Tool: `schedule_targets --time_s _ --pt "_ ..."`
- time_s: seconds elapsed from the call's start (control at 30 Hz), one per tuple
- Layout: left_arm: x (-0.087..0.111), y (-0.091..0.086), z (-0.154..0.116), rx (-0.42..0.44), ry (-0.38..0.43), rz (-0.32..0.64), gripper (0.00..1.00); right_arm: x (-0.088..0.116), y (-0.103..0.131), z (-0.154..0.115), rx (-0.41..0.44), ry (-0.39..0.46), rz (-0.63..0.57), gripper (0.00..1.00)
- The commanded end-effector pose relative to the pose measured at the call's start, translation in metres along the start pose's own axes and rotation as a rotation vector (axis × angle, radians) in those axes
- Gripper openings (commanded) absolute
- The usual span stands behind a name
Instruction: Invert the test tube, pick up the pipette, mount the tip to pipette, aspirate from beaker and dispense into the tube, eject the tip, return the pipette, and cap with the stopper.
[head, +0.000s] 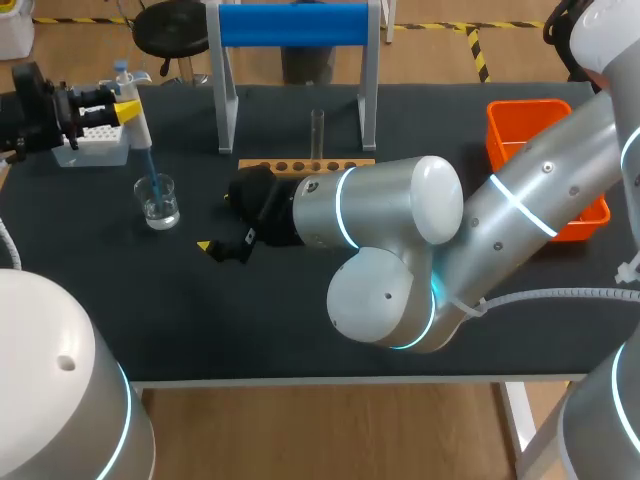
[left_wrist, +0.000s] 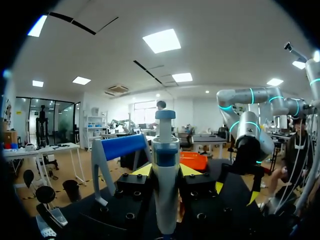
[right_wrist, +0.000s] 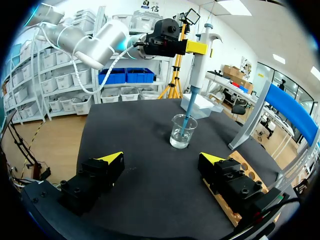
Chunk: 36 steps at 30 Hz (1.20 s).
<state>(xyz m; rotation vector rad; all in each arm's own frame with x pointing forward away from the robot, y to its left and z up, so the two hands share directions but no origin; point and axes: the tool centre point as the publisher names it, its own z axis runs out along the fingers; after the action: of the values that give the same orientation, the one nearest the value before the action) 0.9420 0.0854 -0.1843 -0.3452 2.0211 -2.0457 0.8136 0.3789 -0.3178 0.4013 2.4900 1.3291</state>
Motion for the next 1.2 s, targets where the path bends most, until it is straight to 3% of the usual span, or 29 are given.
schedule_targets --time_s 0.03,1.2 --pt "-0.0034 0.0028 -0.0003 0.002 0.008 -0.001 0.00 0.0008 -0.0004 0.0000 0.000 -0.002 0.001 1.00" --pt "-0.0047 0.0057 -0.0007 0.000 0.008 -0.009 0.00 0.0006 0.0007 -0.0014 -0.002 -0.003 -0.001 1.00"
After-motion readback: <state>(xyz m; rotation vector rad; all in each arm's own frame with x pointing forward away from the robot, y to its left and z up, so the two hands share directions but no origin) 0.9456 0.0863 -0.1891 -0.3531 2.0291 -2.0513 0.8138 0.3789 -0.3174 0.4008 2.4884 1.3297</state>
